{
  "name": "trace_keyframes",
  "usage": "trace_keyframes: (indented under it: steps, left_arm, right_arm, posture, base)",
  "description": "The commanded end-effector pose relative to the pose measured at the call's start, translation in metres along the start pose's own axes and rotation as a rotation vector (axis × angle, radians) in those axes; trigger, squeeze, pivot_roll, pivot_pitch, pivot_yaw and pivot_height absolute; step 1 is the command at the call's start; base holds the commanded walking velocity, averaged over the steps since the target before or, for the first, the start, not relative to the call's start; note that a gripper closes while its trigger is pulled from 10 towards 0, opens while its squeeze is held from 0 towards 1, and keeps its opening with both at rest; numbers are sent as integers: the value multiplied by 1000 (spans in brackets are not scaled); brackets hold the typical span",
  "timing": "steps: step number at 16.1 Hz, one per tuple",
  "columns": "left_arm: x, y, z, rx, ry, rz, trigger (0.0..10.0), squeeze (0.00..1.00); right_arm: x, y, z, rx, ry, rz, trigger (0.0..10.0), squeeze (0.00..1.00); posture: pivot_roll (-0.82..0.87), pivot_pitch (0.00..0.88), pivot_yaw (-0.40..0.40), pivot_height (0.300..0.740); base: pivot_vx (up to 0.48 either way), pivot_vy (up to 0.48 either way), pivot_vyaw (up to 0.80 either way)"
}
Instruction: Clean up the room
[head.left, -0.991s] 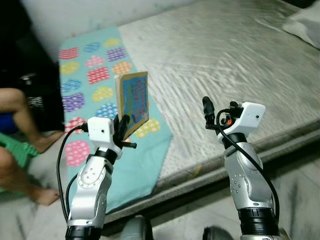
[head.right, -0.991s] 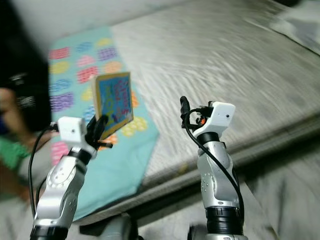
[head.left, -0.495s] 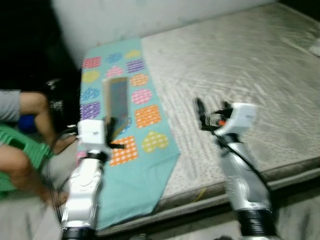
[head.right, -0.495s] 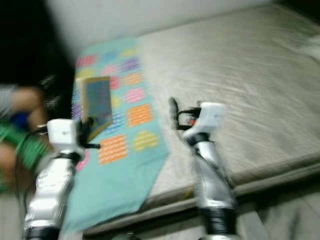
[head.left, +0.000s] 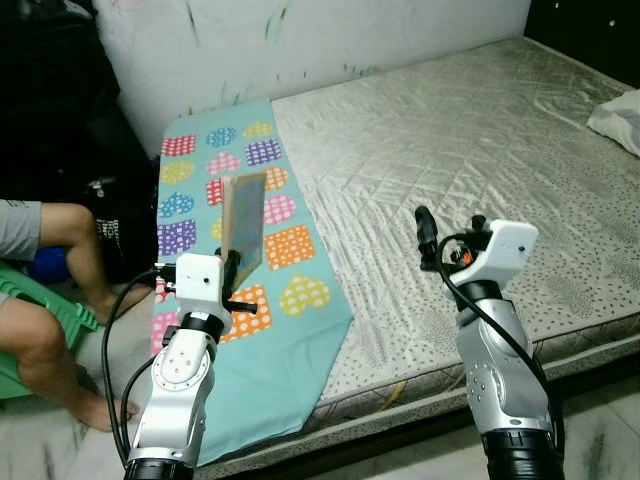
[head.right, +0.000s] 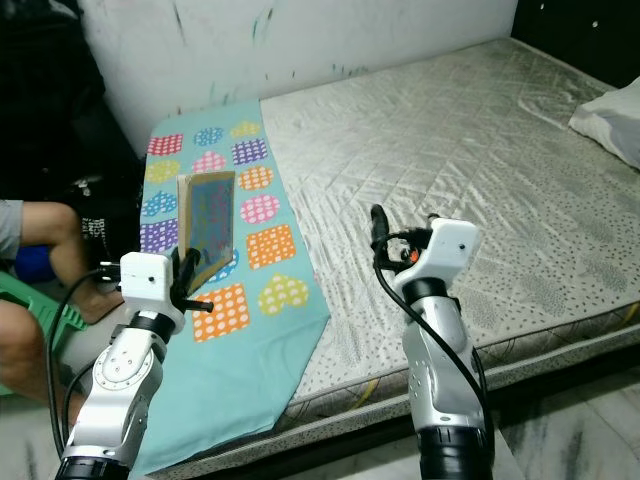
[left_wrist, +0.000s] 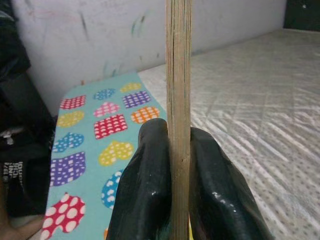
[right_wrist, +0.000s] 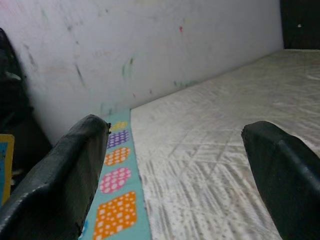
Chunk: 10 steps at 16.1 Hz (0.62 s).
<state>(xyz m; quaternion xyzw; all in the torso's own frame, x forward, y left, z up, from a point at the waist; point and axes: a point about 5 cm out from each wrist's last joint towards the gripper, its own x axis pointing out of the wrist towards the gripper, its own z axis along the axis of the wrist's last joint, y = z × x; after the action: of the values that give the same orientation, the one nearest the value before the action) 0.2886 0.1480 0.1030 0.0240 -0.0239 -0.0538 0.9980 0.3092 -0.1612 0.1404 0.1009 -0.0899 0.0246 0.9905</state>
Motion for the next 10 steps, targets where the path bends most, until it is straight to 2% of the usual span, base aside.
trace_keyframes:
  steps: [1, 3, 5, 7, 8, 10]
  left_arm:
    - [4, 2, 10, 21, -61, 5, 10000, 0]
    - [8, 5, 11, 59, -78, 11, 10000, 0]
    - [9, 10, 11, 109, -90, 26, 10000, 0]
    - [7, 16, 4, 92, -64, 38, 10000, 0]
    - [5, 15, 2, 81, -56, 37, 10000, 0]
    - [4, 2, -7, 69, -23, -11, 10000, 0]
  right_arm:
    - [-2, -1, -5, -2, 10, -4, 10000, 0]
    - [-6, -2, -12, 15, 21, -36, 10000, 0]
    - [-9, 7, -17, -5, 12, -9, 10000, 0]
    - [-10, 7, -18, -34, 0, -21, 10000, 0]
    - [-11, 5, -19, -35, 2, -31, 10000, 0]
    - [-11, -4, -24, -76, 46, -54, 10000, 0]
  posture:
    - [-105, 0, 174, 740]
    - [-108, 0, 174, 740]
    - [-109, 0, 185, 740]
    - [-120, 0, 206, 740]
    - [-131, 0, 221, 740]
    - [-139, 0, 217, 740]
  base:
    - [0, 0, 0]
    - [0, 0, 0]
    - [0, 0, 0]
    - [0, 0, 0]
    - [0, 0, 0]
    - [0, 0, 0]
